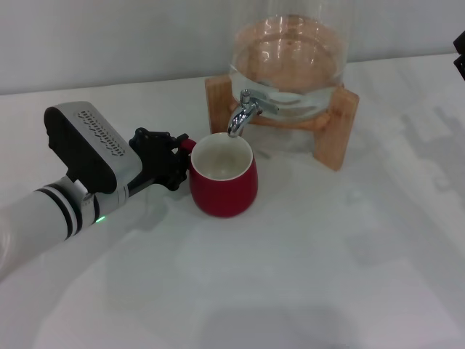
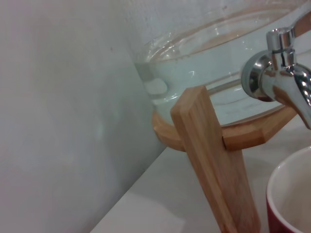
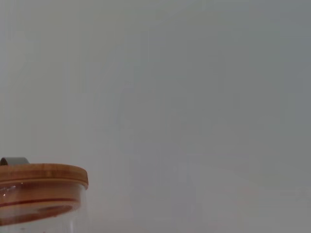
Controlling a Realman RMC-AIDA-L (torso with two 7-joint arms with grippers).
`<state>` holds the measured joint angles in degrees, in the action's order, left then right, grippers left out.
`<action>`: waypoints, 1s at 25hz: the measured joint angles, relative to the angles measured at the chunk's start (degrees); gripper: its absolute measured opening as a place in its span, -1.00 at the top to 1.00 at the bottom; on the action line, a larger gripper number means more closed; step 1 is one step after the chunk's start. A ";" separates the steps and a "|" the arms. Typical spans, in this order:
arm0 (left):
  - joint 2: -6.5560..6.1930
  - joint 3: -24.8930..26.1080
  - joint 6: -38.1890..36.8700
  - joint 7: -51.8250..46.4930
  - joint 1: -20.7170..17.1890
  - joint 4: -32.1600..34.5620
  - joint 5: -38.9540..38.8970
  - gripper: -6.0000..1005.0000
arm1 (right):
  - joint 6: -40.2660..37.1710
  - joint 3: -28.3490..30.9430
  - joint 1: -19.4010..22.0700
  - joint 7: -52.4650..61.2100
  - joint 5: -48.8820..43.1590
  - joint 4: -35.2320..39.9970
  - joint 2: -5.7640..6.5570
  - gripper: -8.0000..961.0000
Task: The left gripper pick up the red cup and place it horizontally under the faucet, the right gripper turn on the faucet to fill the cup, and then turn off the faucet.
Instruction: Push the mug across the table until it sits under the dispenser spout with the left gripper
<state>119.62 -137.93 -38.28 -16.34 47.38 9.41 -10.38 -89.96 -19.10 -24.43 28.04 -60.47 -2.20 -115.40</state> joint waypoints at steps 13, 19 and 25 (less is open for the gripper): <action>0.00 -0.05 0.42 0.01 0.09 0.00 0.10 0.76 | -0.48 0.07 -0.07 0.00 0.00 0.00 0.00 -0.51; 0.05 -0.01 0.58 -0.01 -0.21 0.39 0.03 0.76 | -0.48 -0.04 -0.09 0.00 0.00 0.00 0.00 -0.51; 0.09 -0.05 0.62 -0.01 -0.58 0.62 0.42 0.75 | -0.48 -0.06 -0.09 0.00 0.00 0.00 0.00 -0.51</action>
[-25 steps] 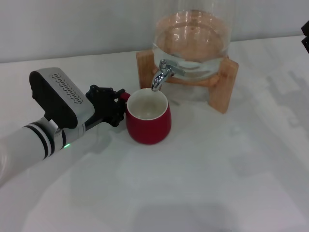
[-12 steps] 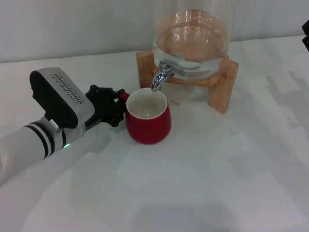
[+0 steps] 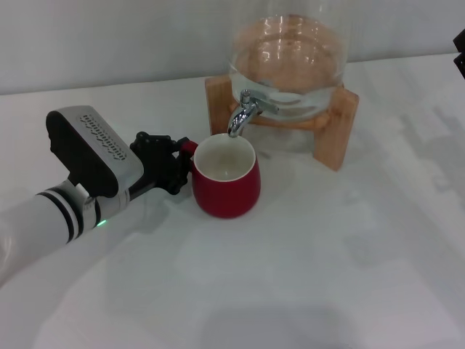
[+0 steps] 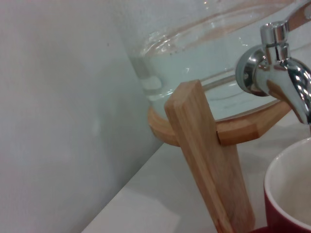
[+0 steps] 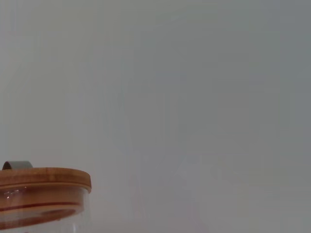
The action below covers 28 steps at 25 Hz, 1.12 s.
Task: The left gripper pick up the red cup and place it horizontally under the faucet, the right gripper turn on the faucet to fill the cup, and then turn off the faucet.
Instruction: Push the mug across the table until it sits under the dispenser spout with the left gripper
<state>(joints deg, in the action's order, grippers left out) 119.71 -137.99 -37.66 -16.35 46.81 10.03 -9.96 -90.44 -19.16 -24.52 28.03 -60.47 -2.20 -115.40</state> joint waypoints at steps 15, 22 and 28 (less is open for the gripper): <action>0.00 0.00 0.09 0.44 -0.25 0.81 0.49 0.43 | -0.07 0.00 0.25 0.00 0.00 0.00 0.00 -0.51; 0.00 0.39 0.07 2.63 -1.68 1.53 0.22 0.42 | -0.09 0.00 0.27 0.00 0.00 0.00 0.00 -0.51; -0.05 2.77 0.05 6.65 -4.27 3.73 -0.12 0.42 | -0.09 -0.03 0.26 0.00 0.00 0.00 0.00 -0.51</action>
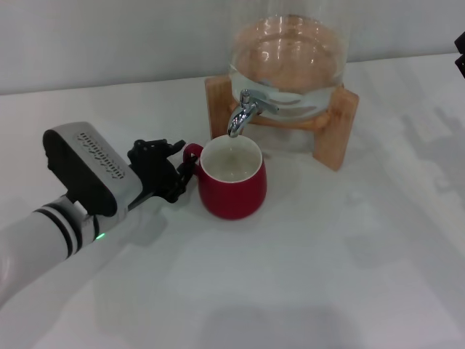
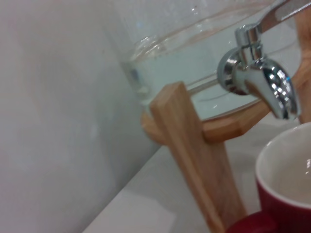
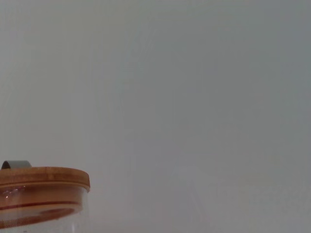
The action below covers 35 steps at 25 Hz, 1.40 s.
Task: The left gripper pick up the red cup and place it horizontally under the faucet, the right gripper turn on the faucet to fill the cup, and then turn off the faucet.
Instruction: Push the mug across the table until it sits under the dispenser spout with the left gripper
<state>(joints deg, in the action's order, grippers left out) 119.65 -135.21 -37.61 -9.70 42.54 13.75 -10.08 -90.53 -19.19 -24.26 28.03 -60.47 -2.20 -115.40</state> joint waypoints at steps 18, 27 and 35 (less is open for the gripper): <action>0.05 2.48 -0.46 0.52 -0.50 0.05 -0.13 0.42 | -0.08 -0.06 -0.26 0.00 0.00 0.00 0.00 -0.51; 0.14 2.50 -0.49 0.35 -0.95 0.04 -0.13 0.42 | -0.08 -0.06 -0.36 0.00 0.00 0.00 0.00 -0.51; 0.14 2.50 -0.54 0.08 -0.97 0.04 -0.65 0.42 | -0.22 -0.67 -0.34 0.00 0.00 0.00 0.00 -0.51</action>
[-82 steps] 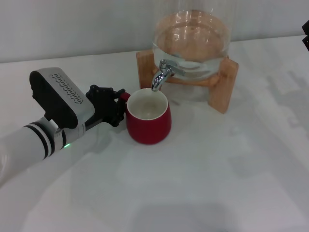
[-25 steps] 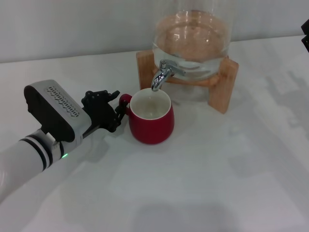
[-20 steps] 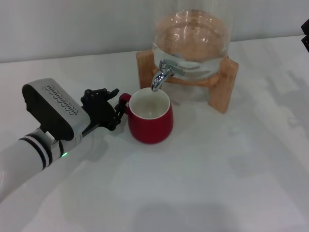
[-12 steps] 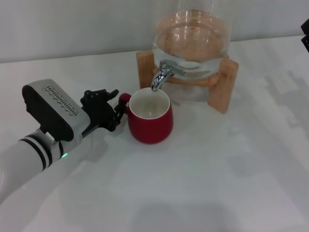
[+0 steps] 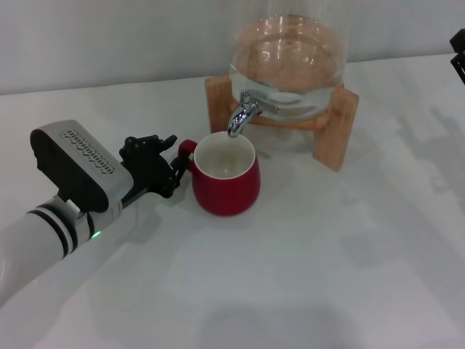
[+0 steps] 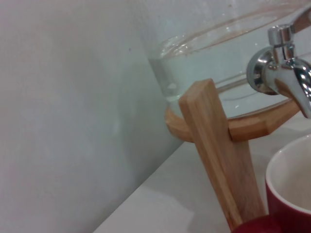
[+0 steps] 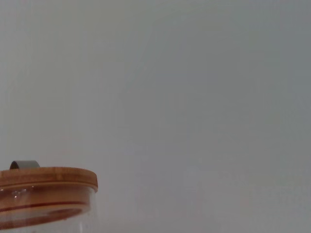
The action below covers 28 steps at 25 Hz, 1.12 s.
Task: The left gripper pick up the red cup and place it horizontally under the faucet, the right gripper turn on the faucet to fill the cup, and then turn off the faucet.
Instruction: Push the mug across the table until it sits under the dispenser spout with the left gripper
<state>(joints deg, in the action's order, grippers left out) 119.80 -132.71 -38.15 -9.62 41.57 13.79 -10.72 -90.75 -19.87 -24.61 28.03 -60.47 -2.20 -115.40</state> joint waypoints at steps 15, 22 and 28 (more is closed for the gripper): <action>0.09 0.00 0.10 -0.05 -0.08 0.71 -2.30 0.42 | -0.39 0.00 0.00 0.00 0.00 0.00 0.00 -0.51; 0.09 0.00 0.37 -0.04 -0.09 0.71 -3.56 0.42 | -0.40 0.00 0.00 0.00 0.00 0.00 0.00 -0.51; 0.09 -0.19 0.44 -0.04 -0.08 0.71 -3.72 0.42 | -0.41 0.00 -0.20 0.00 0.00 0.00 0.00 -0.51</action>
<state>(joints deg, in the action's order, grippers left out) 119.88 -132.90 -37.71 -9.67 41.49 14.50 -14.44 -91.16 -19.87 -24.81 28.03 -60.47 -2.20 -115.40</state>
